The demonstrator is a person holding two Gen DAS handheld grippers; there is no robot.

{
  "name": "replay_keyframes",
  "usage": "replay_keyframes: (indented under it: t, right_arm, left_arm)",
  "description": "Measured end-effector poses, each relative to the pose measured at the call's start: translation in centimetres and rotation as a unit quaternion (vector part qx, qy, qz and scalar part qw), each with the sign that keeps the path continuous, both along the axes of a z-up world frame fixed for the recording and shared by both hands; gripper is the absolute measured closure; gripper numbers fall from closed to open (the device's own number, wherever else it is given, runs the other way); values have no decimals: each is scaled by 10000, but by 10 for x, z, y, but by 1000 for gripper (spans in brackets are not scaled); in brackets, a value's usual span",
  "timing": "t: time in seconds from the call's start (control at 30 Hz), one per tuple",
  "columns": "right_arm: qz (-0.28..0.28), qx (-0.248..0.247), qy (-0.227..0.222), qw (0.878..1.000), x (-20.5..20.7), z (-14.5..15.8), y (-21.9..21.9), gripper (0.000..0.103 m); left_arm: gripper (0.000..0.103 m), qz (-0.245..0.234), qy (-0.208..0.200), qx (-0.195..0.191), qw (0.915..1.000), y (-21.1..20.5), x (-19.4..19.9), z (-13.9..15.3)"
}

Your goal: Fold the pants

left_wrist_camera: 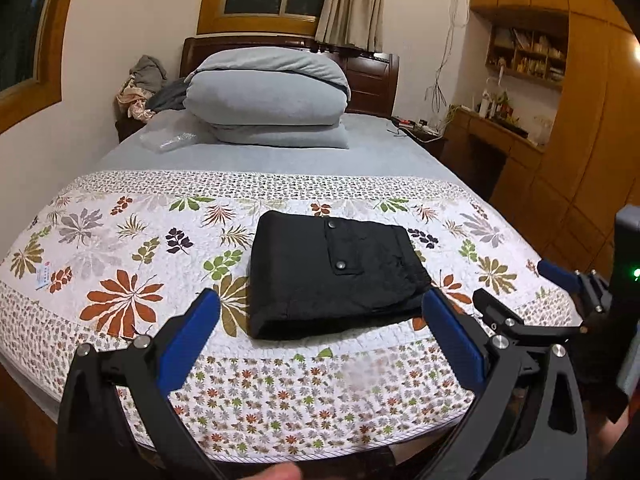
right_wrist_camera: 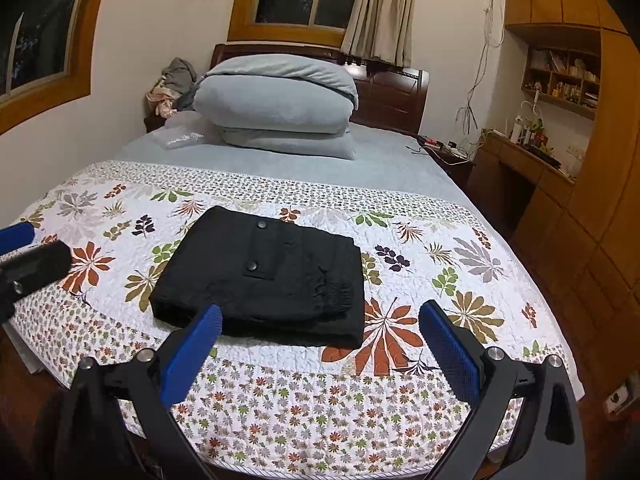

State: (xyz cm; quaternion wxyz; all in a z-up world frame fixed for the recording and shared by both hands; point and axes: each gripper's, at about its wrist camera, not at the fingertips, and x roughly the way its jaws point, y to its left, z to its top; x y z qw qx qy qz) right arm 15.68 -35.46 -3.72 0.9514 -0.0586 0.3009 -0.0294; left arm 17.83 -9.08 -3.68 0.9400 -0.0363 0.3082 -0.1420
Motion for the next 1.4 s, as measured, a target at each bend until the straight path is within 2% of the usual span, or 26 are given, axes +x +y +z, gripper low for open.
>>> replay_keyframes:
  t: [0.07,0.17,0.27,0.7,1.0,1.1,1.23,1.3,1.4]
  right_arm:
    - [-10,-10,-19,10000,-1,0,-1,3]
    - [-16,-75,-40,10000,-1,0,0,3]
    - [-23,-107,-52,9999,-2,0,0,3]
    - [-33,-185,-89,9998,-1,0,0,3]
    - [-129,-184,-84,9997,-1,-3,-4,3]
    - [-134,-177,-76,9997,-1,-4,-5,3]
    - [-110,-176,-86,9997,-1,-4,-4,3]
    - [-115,-173,-93,9997,-1,-4,-4,3]
    - [-109,-134,-86,9998,1,-4,-5,3]
  left_arm:
    - [2,-27,36,-40,10000,1,1,0]
    - [2,149,-209,125,9996,2,-5,2]
    - [2,88,-136,42,9999,1,-4,2]
    - [2,110,-158,396,9990,-9,-6,1]
    - [2,176,-62,138,9997,-3,-7,1]
    - [2,238,-188,307,9991,-5,-9,2]
    - [2,502,-37,251,9984,-2,-3,1]
    - [2,468,22,161,9988,0,0,2]
    - [2,423,-151,285,9986,-2,-3,4]
